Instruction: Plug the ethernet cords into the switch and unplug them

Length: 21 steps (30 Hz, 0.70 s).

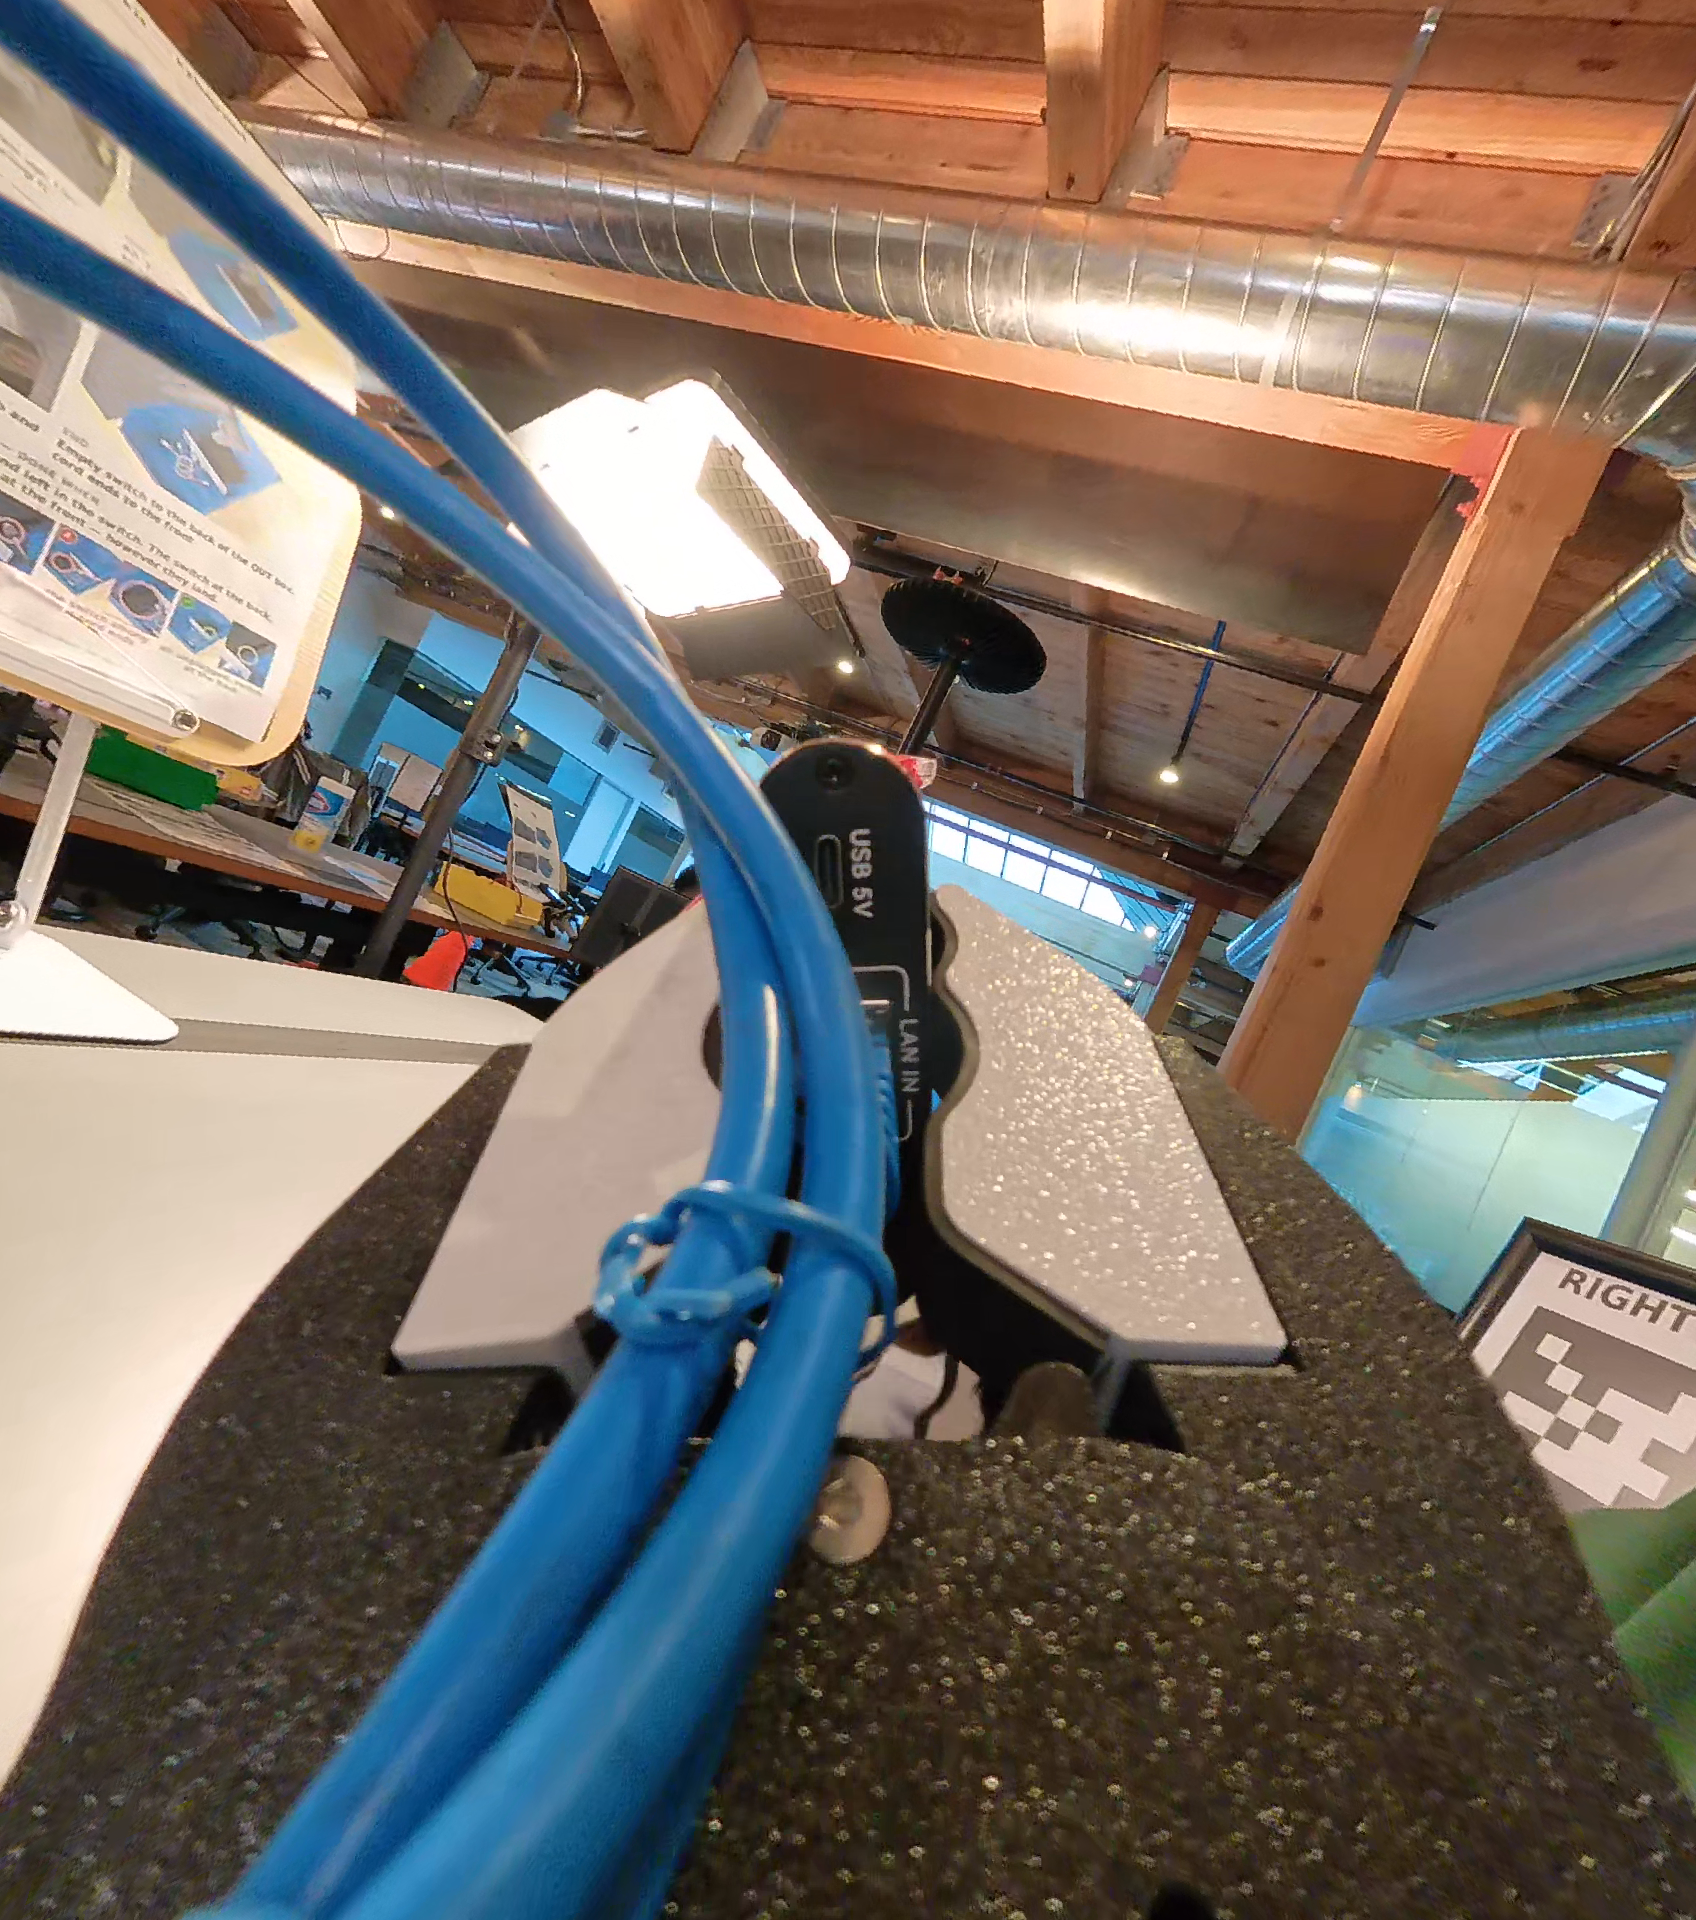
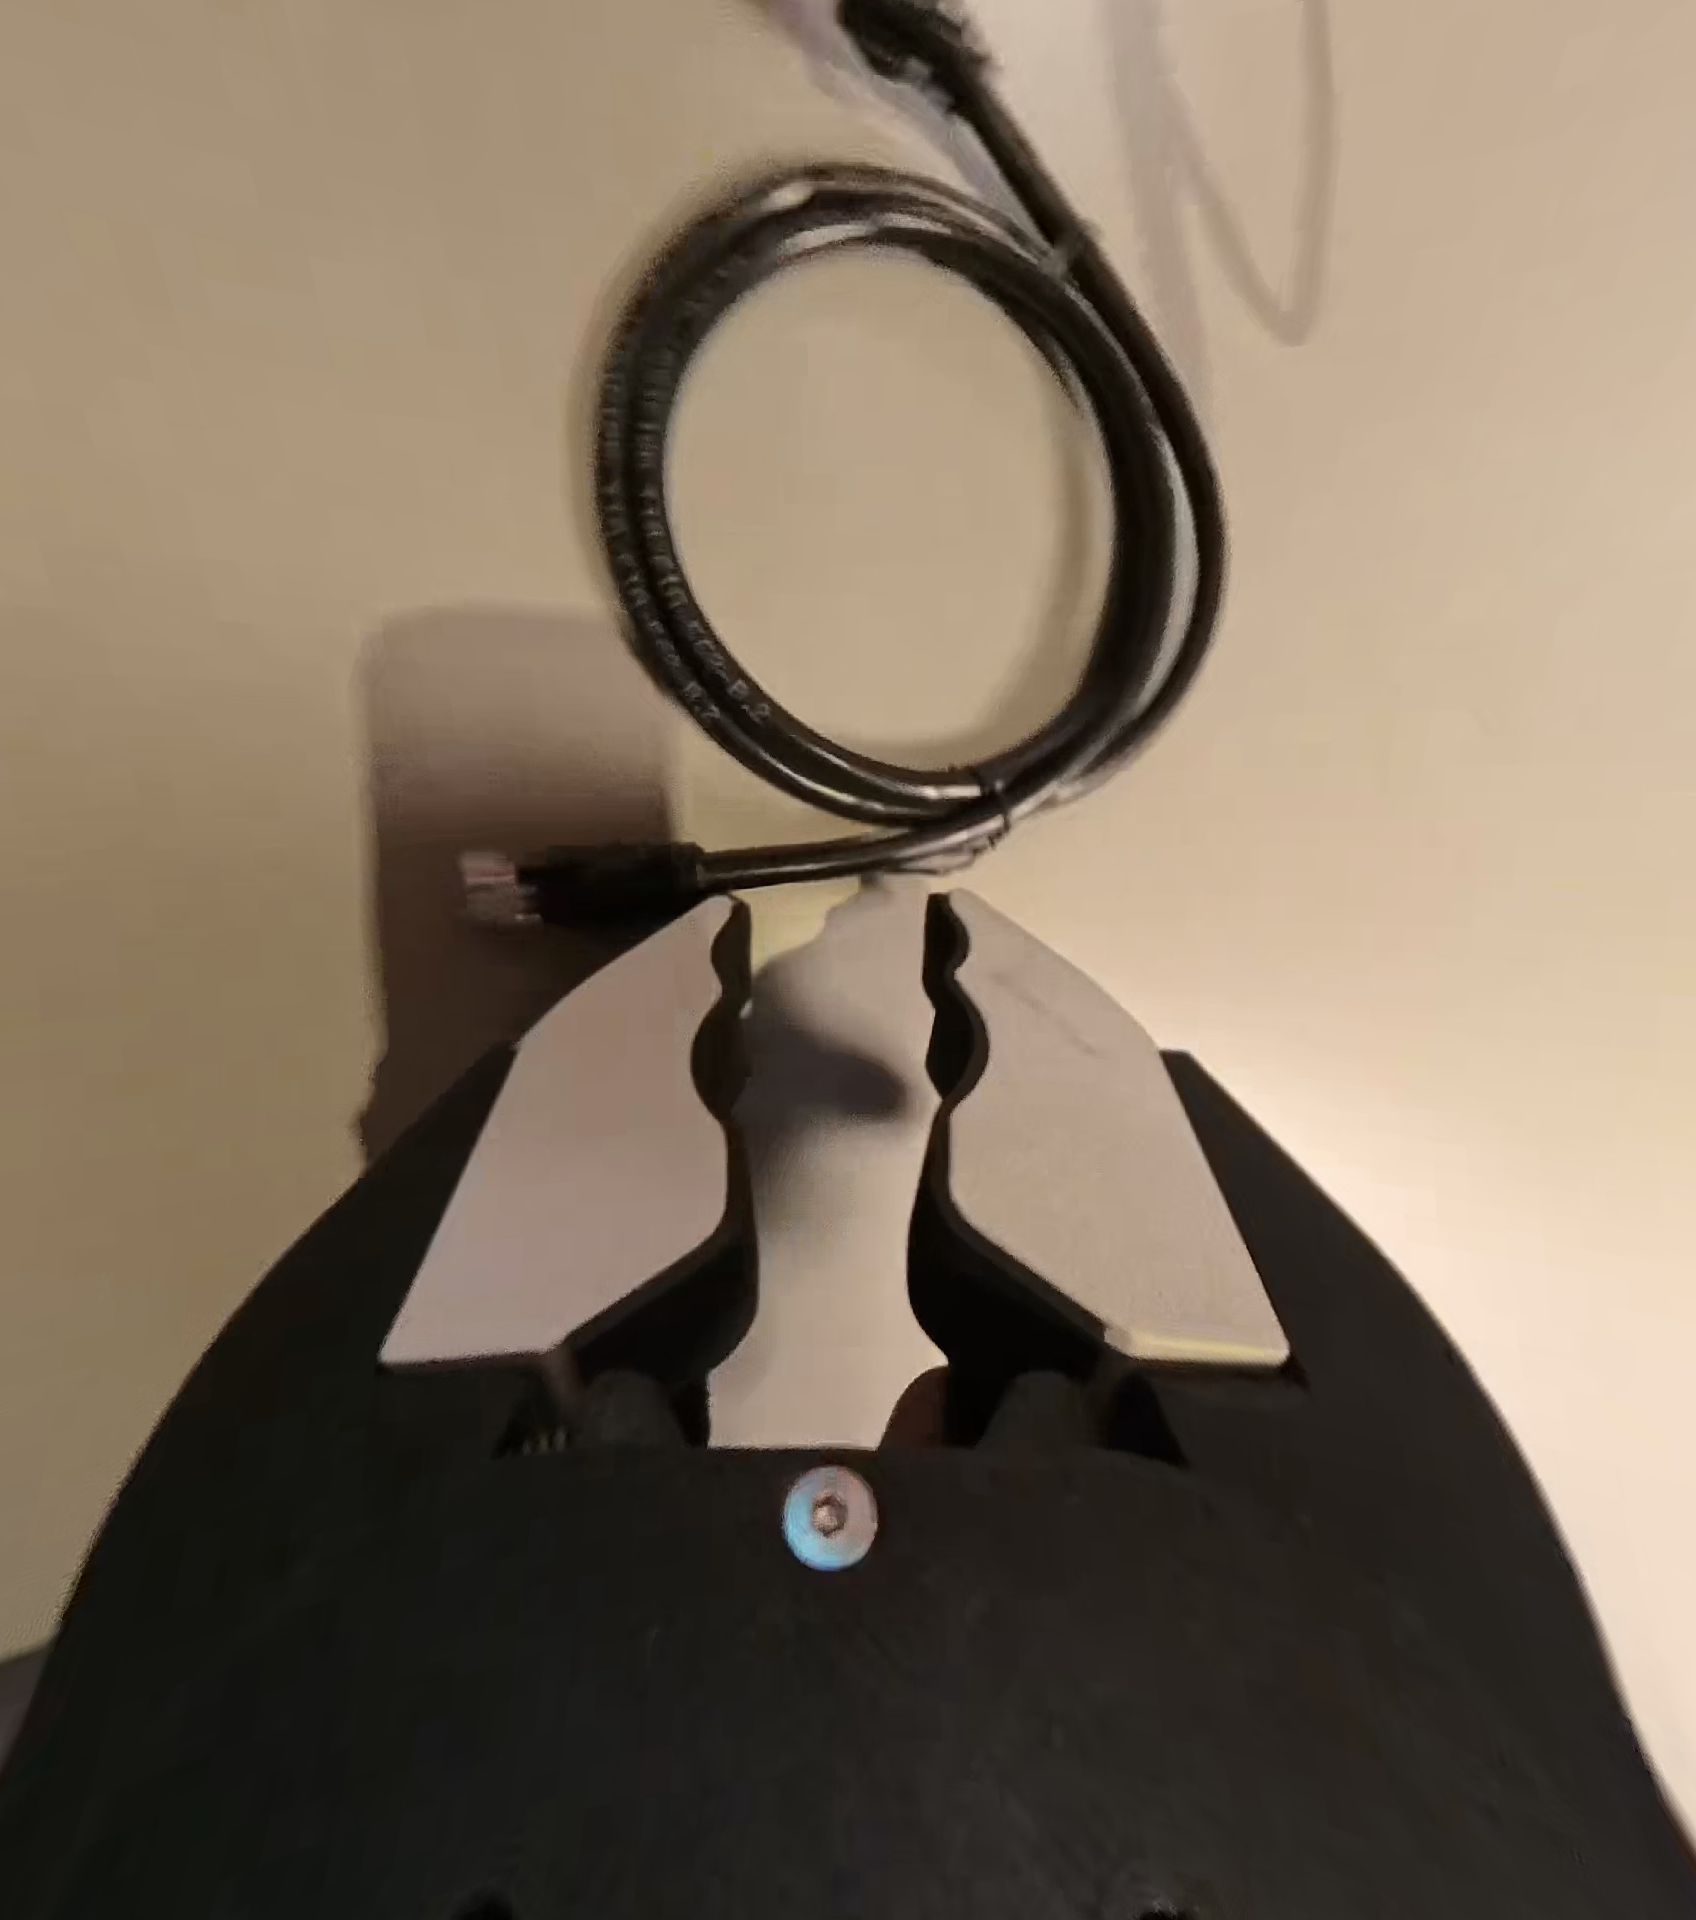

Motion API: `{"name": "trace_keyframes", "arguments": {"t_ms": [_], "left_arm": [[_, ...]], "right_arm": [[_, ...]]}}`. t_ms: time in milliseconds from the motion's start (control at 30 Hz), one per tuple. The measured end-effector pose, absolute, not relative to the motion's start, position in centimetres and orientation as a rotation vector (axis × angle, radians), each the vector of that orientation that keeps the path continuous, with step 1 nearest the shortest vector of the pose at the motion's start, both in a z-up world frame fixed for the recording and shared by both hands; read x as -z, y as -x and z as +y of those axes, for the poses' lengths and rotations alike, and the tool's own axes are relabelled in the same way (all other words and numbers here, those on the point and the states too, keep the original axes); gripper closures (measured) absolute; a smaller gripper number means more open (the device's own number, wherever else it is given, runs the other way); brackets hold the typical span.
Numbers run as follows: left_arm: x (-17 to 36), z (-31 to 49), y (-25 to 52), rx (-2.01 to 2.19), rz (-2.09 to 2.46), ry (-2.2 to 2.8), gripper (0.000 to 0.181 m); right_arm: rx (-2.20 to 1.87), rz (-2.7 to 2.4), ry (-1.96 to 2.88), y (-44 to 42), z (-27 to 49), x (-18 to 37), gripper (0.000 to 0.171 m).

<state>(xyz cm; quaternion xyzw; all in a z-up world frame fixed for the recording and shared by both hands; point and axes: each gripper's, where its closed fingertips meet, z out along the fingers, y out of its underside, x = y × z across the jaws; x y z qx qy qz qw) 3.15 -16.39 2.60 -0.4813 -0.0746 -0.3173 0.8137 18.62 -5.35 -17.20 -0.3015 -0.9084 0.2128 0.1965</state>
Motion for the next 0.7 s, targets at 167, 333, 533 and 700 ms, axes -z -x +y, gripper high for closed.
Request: {"name": "trace_keyframes", "arguments": {"t_ms": [167,333,533,700], "left_arm": [[-2.6,-16.5,-3.2,0.701,-0.152,1.019,0.154],[-2.5,-16.5,-3.1,0.704,-0.157,1.019,0.154],[-2.3,-16.3,-2.7,0.654,-0.174,1.039,0.153],[-2.3,-16.4,-2.5,0.640,-0.179,1.036,0.153]], "right_arm": [[-0.597,-2.519,0.691,-18.1,-6.5,16.9,0.136],[-0.642,-2.459,0.479,-18.2,-7.0,16.1,0.135],[-0.614,-2.509,0.364,-19.4,-7.6,16.5,0.128],[-0.619,-2.544,0.171,-19.6,-11.4,16.4,0.127]]}}
